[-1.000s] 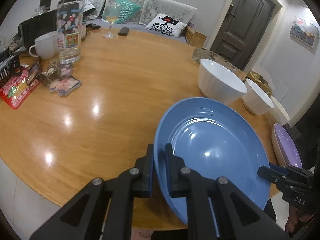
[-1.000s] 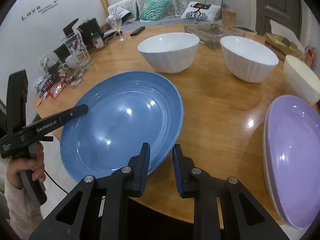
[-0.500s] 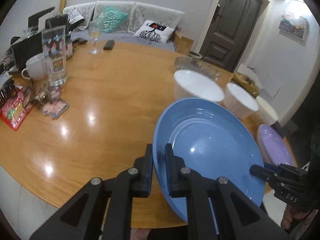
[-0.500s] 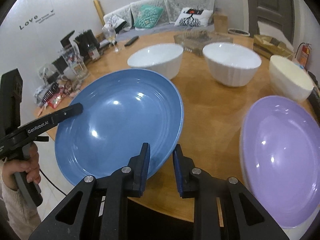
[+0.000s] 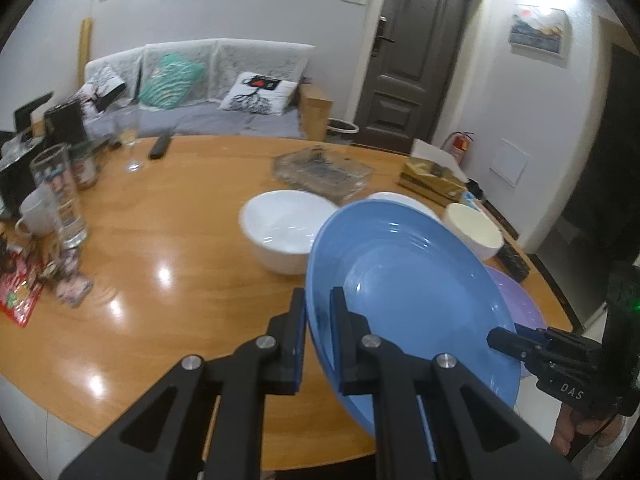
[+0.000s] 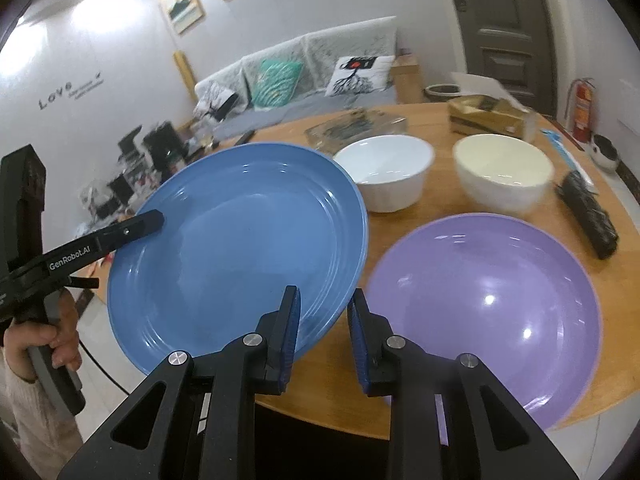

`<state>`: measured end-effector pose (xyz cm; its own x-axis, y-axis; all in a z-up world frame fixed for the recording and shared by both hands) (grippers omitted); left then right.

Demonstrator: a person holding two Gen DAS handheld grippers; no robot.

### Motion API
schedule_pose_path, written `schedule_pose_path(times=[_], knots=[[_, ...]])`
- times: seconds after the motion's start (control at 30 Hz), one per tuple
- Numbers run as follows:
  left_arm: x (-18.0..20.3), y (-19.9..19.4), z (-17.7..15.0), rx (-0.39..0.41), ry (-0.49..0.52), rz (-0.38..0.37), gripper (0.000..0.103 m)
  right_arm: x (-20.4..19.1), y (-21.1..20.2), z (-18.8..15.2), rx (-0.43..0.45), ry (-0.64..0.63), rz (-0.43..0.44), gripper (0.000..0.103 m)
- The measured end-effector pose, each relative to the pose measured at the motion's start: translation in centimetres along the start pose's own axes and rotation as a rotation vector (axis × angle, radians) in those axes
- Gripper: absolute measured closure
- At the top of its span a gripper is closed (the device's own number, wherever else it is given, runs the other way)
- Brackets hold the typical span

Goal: Organize plates and bowls

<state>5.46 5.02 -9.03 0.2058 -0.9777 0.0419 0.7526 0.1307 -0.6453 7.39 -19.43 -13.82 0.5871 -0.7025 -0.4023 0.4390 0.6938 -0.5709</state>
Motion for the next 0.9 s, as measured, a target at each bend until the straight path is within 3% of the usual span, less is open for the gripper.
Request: schedule_pose_path(times=[0.2,0.53,0.9], knots=[[4.6,0.5,0.3,-0.011,0.055,-0.04,0.095,3.1,-3.3,-1.1,0.046,0.042,-0.055,0.083],[12.0,3.3,-0.8,-0.094,0.146,-0.102,0.095,8.0,-7.8,-3.1,0.1,0.112,-0.161,0.083],[15.9,5.5,-1.1,-0.137,0.21,-0.105,0.095,10.8,-9.1,-3.7,0.112,0.138,-0.237,0.083]])
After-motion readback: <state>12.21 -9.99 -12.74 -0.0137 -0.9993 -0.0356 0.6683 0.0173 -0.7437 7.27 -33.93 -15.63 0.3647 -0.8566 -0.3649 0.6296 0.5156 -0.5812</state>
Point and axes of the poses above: each gripper's, at about its wrist camera, not at the fingertips, and y roughly the way its jaws point, x to its right, z to its top, the point moved 1 cm from there along y, roughly the way its jaws point, and after that the axes turned 13 degrees about z, right-handed, at the moved point
